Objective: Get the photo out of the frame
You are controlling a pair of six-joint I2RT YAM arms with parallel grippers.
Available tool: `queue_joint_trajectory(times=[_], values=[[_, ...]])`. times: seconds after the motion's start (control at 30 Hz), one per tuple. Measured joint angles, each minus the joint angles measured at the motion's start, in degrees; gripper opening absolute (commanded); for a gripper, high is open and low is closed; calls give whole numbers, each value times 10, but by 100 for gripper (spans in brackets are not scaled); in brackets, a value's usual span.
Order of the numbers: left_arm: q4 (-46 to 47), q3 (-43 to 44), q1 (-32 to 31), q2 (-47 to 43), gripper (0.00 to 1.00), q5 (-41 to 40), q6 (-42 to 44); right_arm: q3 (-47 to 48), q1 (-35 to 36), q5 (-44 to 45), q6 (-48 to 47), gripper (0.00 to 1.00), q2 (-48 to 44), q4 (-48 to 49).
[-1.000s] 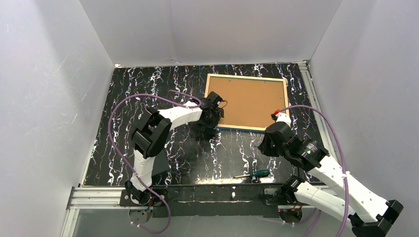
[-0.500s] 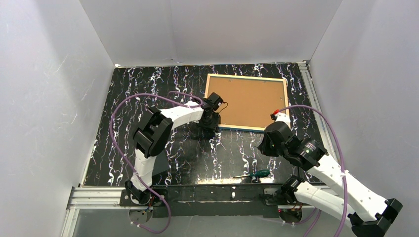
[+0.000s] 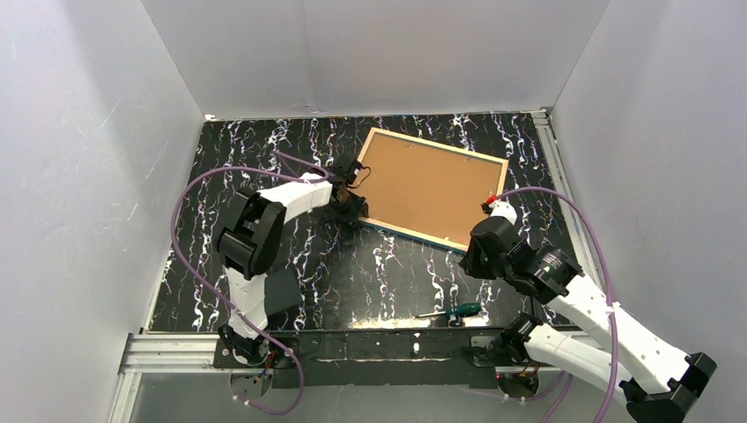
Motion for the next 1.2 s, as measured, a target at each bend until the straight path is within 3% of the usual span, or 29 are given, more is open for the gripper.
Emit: queue_joint_trajectory(times=[0.23, 0.43, 0.93, 1.2], values=[[-86, 84, 47, 39, 0, 9, 220, 0, 0, -1, -2, 1, 26, 10], [-102, 99, 61, 45, 0, 8, 344, 0, 0, -3, -3, 1, 42, 19], [-103, 296, 88, 188, 0, 134, 437, 2, 0, -9, -16, 1, 103, 51], [-100, 342, 89, 221, 0, 177, 470, 82, -3, -43, -58, 1, 238, 119]])
